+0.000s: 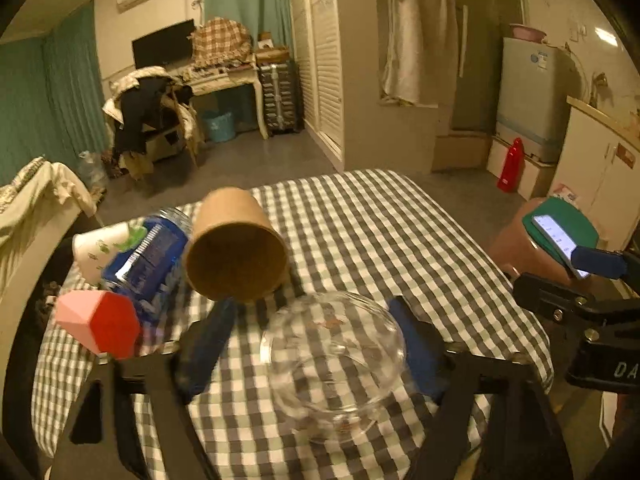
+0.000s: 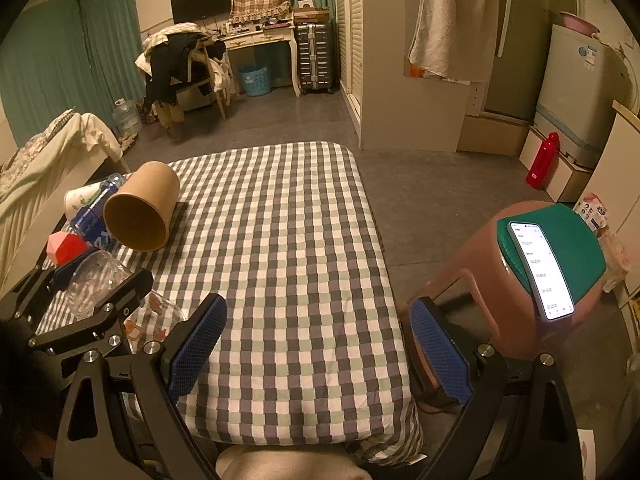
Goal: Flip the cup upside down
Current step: 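Lower the glass cup rim-down onto the table and open the left tool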
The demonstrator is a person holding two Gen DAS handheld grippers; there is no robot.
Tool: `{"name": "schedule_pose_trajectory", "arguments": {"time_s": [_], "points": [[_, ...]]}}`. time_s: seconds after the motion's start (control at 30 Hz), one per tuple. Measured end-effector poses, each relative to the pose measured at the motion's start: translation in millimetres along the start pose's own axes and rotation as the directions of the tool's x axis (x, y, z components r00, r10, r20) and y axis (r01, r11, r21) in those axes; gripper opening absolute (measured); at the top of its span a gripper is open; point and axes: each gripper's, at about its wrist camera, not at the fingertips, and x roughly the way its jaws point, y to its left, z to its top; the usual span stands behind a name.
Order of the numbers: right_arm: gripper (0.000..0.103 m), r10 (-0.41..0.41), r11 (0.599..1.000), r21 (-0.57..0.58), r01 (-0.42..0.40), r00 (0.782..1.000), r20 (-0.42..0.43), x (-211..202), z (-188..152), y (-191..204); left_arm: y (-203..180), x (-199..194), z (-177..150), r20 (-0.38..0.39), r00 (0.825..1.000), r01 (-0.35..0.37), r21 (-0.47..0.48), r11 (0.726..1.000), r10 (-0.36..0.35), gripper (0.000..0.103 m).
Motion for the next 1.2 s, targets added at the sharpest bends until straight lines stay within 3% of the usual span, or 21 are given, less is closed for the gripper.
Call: {"name": "schedule_pose_trajectory", "arguments": {"time_s": [0.37,0.53,0.87,1.03,1.2], "points": [[0.094,0.055,0.998,-0.032,-0.052,0.993,0.109,-33,3,13,48,-54,7,0.096,0.995,-0.022,-0.109,0.994,0.033,0.094],[0.094,0.058,0.997,-0.053,-0.051,0.99,0.125,-42,1,22,67,-68,3,0.101,0.993,-0.046,-0.152,0.987,0.062,0.094],[0.095,0.146,0.984,-0.129,-0.123,0.971,0.187,-63,-16,48,85,-92,-39,0.026,0.983,-0.17,-0.203,0.964,0.179,0.099],[0.103,0.159,0.978,-0.162,-0.13,0.971,0.18,-63,-31,64,94,-97,-61,0.005,0.982,-0.184,-0.251,0.95,0.191,0.099],[0.103,0.141,0.976,-0.19,-0.108,0.976,0.168,-62,-41,78,98,-99,-72,0.001,0.983,-0.179,-0.278,0.944,0.186,0.1]]}}
